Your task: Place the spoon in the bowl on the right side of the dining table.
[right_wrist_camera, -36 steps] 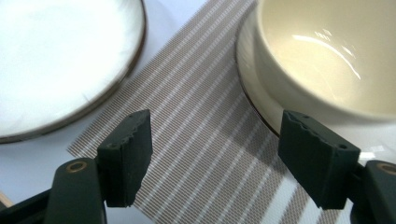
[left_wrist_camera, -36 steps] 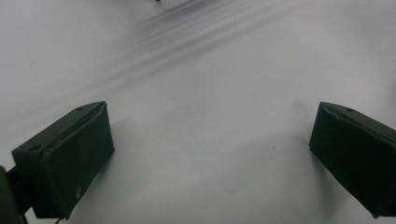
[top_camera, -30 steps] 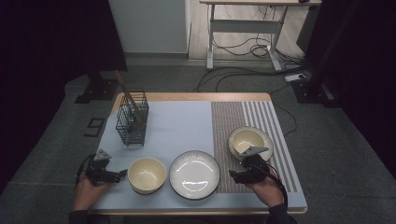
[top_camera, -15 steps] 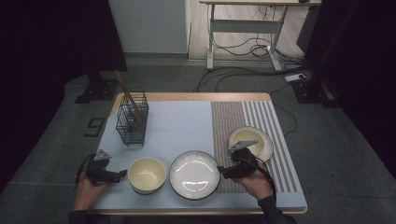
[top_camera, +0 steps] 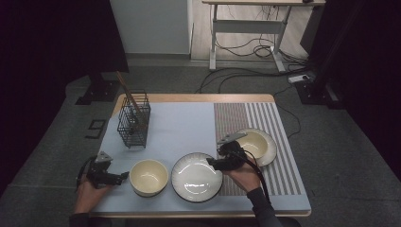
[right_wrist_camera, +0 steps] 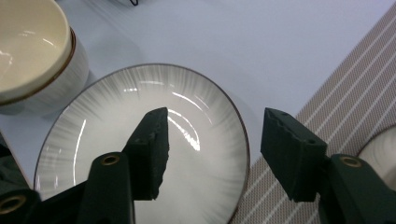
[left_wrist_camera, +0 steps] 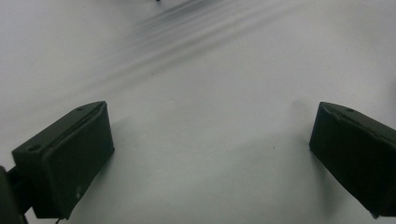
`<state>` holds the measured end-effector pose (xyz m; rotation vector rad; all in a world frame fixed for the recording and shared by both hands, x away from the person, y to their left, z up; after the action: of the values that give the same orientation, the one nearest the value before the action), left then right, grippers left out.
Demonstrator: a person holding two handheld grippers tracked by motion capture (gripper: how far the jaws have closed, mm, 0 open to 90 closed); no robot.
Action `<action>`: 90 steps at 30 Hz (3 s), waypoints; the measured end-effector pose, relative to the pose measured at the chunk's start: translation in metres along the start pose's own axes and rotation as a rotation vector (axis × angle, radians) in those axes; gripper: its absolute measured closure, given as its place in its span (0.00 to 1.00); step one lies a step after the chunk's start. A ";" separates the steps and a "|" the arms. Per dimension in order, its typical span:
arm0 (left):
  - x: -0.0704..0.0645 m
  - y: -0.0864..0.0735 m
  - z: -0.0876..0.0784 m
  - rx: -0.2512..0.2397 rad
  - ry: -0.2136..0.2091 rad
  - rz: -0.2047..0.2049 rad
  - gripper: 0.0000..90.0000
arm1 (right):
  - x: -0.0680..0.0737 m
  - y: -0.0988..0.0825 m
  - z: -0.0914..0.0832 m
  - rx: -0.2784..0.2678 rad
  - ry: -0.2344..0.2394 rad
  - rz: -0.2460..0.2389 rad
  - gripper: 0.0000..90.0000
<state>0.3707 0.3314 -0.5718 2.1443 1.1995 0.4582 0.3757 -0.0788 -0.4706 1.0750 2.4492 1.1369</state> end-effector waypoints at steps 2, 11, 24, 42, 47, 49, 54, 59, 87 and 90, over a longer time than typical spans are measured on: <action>0.000 0.000 0.000 0.000 0.000 -0.001 0.00 | 0.003 0.005 0.004 0.000 0.008 -0.008 0.50; 0.000 0.000 0.000 0.000 0.000 -0.001 0.00 | 0.016 0.026 0.020 0.011 0.003 -0.093 0.49; 0.000 0.000 0.000 0.001 -0.001 0.000 0.00 | 0.040 0.058 0.045 0.009 0.079 -0.155 0.52; 0.000 0.000 0.000 0.000 -0.001 -0.002 0.00 | 0.070 0.101 0.076 -0.028 0.141 -0.206 0.57; 0.000 0.000 0.000 0.000 -0.001 -0.002 0.00 | 0.077 0.112 0.082 -0.052 0.156 -0.207 0.60; 0.000 0.000 0.000 0.000 -0.001 -0.002 0.00 | 0.079 0.116 0.084 -0.060 0.173 -0.201 0.63; 0.000 0.000 0.000 0.000 -0.002 -0.002 0.00 | 0.084 0.126 0.090 -0.074 0.189 -0.202 0.67; 0.000 0.000 0.000 0.000 -0.002 -0.002 0.00 | 0.095 0.132 0.097 -0.067 0.200 -0.219 0.67; 0.000 0.000 0.000 0.001 -0.003 -0.002 0.00 | 0.127 0.163 0.123 -0.084 0.250 -0.222 0.67; 0.000 0.000 0.000 0.001 -0.003 -0.002 0.00 | 0.126 0.165 0.126 -0.086 0.244 -0.219 0.67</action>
<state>0.3705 0.3316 -0.5717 2.1439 1.2000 0.4536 0.4342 0.1521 -0.4227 0.6569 2.5925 1.3538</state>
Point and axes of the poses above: each handheld gripper's, and its own axes: z roughly forward along the jaws, y roughly out of its top, x roughly to its left, the point moved 6 cm from there along z, roughly forward along the jaws, and after that the axes turned 2 degrees about -x, right-handed, at the moved point
